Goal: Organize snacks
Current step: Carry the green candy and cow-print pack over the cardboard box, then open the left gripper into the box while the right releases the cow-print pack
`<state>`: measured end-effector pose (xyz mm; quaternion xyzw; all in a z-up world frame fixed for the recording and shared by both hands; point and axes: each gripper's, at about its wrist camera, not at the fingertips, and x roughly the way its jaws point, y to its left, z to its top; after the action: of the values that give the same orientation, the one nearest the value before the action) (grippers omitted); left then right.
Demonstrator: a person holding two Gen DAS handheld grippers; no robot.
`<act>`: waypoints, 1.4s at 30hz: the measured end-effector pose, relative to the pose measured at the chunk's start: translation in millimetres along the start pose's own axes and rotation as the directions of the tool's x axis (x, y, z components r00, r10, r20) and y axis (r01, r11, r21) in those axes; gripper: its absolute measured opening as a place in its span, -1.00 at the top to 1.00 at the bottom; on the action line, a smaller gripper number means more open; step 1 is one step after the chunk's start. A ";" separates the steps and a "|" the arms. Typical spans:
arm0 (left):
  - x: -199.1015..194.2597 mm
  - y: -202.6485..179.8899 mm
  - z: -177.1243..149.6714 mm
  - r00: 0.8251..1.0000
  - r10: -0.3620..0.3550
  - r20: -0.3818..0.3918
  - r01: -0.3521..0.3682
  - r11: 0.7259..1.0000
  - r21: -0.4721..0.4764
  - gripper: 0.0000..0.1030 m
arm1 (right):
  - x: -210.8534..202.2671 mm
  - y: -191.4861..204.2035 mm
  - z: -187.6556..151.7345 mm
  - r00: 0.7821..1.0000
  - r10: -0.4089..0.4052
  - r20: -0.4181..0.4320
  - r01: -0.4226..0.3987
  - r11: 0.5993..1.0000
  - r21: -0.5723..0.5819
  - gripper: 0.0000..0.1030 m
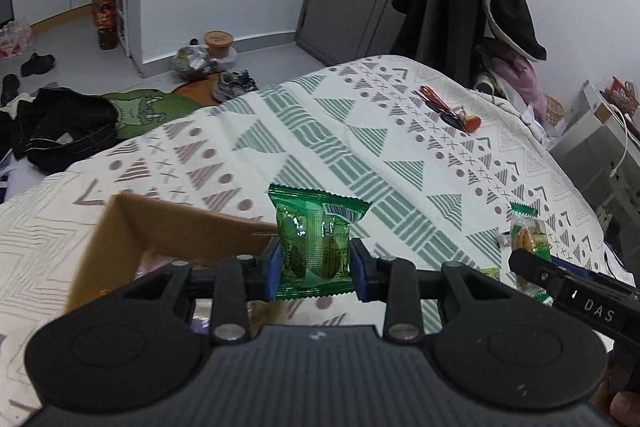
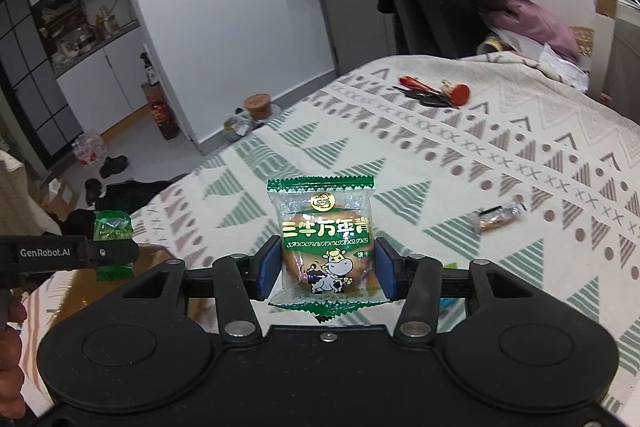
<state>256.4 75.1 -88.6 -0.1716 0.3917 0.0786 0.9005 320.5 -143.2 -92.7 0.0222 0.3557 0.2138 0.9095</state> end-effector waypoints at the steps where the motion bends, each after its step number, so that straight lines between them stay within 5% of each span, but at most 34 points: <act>1: -3.4 3.8 -0.3 1.000 0.003 0.001 -0.003 1.000 -0.008 0.34 | -1.6 4.7 0.3 1.000 0.005 0.002 -0.005 1.000 -0.006 0.07; 31: -23.3 88.7 -7.5 0.997 0.074 -0.025 -0.076 0.989 -0.125 0.33 | 5.1 109.0 -10.3 0.987 0.157 -0.012 -0.158 0.984 -0.088 0.07; 42: -27.3 104.9 0.5 0.995 0.099 -0.029 -0.103 0.982 -0.158 -0.03 | 23.1 134.8 -15.1 0.965 0.258 -0.051 -0.262 0.961 -0.087 0.04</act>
<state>209.2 172.6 -94.2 -0.2236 0.4017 0.1534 0.8747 275.5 -13.3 -92.8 0.0221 0.3569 0.3480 0.8666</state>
